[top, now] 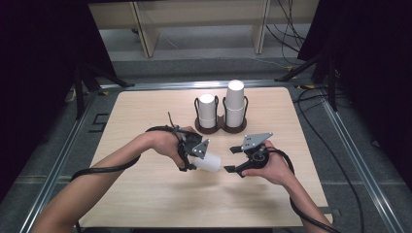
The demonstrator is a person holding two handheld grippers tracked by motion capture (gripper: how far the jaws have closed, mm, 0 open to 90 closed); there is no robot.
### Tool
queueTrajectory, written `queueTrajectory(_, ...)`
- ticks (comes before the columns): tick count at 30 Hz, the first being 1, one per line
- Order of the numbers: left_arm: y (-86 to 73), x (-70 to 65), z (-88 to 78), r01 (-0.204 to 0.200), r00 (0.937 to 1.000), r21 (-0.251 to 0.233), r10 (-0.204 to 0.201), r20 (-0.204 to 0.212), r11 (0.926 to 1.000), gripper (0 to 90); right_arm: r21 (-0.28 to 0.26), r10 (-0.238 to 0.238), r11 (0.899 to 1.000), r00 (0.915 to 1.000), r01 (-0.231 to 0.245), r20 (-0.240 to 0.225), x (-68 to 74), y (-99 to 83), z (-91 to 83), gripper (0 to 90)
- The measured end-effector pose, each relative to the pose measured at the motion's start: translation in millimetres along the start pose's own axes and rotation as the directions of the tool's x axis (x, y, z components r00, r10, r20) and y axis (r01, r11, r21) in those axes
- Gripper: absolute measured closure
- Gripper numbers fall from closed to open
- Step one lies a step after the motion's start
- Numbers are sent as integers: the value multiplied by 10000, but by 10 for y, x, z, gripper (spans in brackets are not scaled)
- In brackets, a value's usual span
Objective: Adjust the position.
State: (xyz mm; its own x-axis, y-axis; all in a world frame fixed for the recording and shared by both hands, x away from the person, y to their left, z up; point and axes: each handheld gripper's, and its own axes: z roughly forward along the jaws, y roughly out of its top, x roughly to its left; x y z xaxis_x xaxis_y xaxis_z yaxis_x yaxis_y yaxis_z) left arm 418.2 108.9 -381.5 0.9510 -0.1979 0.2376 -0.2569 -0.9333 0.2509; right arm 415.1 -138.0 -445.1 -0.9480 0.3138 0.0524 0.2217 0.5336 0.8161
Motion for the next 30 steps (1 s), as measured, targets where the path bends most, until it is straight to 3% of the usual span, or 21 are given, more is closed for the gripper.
queueTrajectory(2, 5, 1, 1, -13, 10000, 15, 13, -3, 10000, 308, -57, -12, 10000, 10000, 12, -19, 4, 4, 9, 224)
queueTrajectory(3, 9, 1, 6, -25, 10000, 33, 25, 1, 10000, 308, 66, 266, 9996, 9996, -265, -94, 29, 11, 9, 224)
queueTrajectory(4, 17, -3, 17, -50, 10000, 72, 50, 20, 10000, 308, 47, -89, 9999, 9999, 90, -143, 13, 32, 25, 224)
queueTrajectory(6, 25, -3, 22, -93, 10000, 149, 92, 23, 9998, 308, 56, -169, 9998, 9998, 170, -140, 15, 43, 29, 224)
queueTrajectory(30, 127, -10, 86, -475, 9988, 469, 470, 103, 9978, 311, 27, -559, 9984, 9971, 561, -523, 96, 239, 183, 224)
